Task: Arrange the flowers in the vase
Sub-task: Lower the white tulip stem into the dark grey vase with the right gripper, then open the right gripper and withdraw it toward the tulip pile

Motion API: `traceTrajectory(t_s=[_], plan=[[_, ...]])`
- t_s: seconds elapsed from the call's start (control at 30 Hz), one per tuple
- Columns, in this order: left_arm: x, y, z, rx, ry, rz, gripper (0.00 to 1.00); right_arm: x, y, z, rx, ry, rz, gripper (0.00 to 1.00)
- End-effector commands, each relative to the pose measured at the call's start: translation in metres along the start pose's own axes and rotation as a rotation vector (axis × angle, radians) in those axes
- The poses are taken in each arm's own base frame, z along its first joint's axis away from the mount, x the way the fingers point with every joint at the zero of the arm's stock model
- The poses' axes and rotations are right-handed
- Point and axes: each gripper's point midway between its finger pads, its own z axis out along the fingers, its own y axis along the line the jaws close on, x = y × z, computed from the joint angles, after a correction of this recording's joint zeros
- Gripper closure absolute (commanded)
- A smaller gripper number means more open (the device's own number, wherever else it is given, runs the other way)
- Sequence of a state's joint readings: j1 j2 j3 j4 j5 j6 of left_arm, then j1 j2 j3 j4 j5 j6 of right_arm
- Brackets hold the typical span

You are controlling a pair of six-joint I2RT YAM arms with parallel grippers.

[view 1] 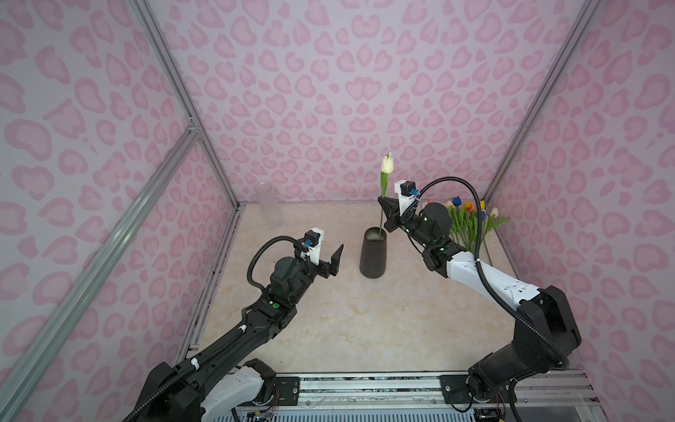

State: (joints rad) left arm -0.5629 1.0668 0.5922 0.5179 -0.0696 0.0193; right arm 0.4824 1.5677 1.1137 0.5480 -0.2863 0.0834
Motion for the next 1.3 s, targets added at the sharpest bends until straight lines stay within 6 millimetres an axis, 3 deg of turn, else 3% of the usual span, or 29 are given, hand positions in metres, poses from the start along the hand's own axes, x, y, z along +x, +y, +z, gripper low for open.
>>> traceTrajectory(t_s=[0.0,0.17,0.37,0.53,0.67,0.9,1.13,1.2,1.27], plan=[[-0.024,-0.005,0.004,0.028,-0.072,-0.012,0.09,-0.007,0.011,-0.003,-0.058,-0.076,-0.023,1.00],[-0.025,-0.001,0.001,0.007,-0.088,-0.003,0.09,0.022,0.032,-0.012,-0.130,-0.030,-0.080,0.96],[-0.019,0.001,0.000,-0.003,-0.083,0.002,0.09,0.054,0.040,-0.019,-0.133,0.049,-0.122,0.89],[-0.015,0.001,0.001,-0.006,-0.067,0.002,0.10,0.060,0.043,-0.022,-0.123,0.086,-0.147,0.70],[-0.015,0.002,0.001,-0.015,-0.067,0.010,0.10,0.062,0.041,-0.024,-0.107,0.107,-0.163,0.67],[-0.016,0.002,0.004,-0.013,-0.068,0.013,0.10,0.047,0.049,-0.039,-0.123,0.095,-0.203,0.62],[-0.022,0.002,0.006,-0.011,-0.082,0.017,0.10,0.016,0.072,-0.067,-0.236,0.061,-0.281,0.55],[-0.026,-0.001,0.007,0.003,-0.088,0.021,0.10,0.003,0.063,-0.075,-0.171,0.026,-0.271,0.55],[-0.029,-0.007,0.009,0.036,-0.086,0.035,0.10,-0.014,0.037,-0.086,-0.047,-0.039,-0.237,0.52]])
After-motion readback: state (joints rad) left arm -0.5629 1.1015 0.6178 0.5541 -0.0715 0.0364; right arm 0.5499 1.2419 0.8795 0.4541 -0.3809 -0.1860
